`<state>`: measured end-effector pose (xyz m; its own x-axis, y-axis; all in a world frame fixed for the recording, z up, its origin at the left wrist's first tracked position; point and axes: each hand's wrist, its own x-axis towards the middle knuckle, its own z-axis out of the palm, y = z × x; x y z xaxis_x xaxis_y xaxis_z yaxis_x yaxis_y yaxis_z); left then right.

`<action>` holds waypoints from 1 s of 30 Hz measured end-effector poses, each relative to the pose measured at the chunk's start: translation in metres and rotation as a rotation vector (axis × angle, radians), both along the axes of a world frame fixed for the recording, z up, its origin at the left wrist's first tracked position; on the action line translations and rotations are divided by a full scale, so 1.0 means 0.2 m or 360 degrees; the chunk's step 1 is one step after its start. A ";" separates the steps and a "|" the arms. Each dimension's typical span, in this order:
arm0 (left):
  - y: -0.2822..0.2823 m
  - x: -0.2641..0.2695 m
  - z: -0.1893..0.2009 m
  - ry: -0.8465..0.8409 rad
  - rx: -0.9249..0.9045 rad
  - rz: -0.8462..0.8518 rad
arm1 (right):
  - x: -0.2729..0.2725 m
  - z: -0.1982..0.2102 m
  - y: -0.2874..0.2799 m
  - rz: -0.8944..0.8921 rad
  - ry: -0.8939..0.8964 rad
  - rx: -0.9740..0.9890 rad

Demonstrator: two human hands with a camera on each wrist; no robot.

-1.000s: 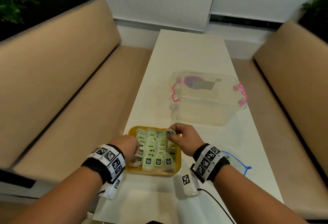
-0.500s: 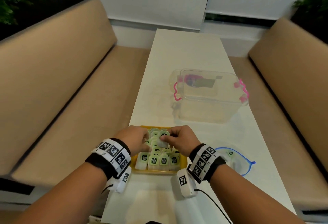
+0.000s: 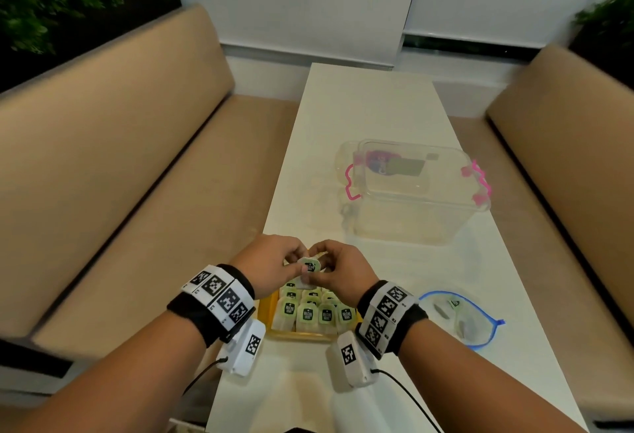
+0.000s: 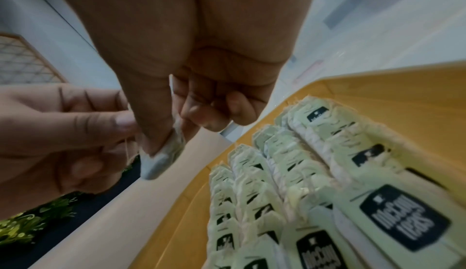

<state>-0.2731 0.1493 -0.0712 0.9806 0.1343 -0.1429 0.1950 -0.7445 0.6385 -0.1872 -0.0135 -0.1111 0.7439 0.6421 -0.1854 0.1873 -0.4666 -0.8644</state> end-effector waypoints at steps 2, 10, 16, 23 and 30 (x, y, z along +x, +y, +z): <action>0.01 -0.01 -0.02 0.0091 0.0080 -0.0018 | 0.00 0.01 -0.02 0.0018 -0.0050 -0.0052; 0.00 -0.11 -0.15 0.0700 0.0481 -0.0184 | 0.15 -0.02 -0.25 -0.0266 -0.0419 -0.0648; -0.05 -0.10 -0.22 0.0857 0.0681 -0.0129 | 0.14 -0.09 -0.29 -0.0227 -0.0146 -0.0703; -0.09 -0.08 -0.20 0.0852 0.0688 -0.0008 | 0.14 -0.10 -0.33 -0.0292 -0.0056 -0.0506; -0.30 0.09 0.02 0.0328 0.0466 0.0037 | 0.25 -0.07 -0.66 -0.0432 -0.0173 -0.0437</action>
<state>-0.2561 0.0893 -0.0665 0.9314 0.2207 -0.2895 0.3164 -0.8840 0.3442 -0.1376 -0.1449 -0.1253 0.9044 0.3571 -0.2337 0.1091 -0.7228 -0.6824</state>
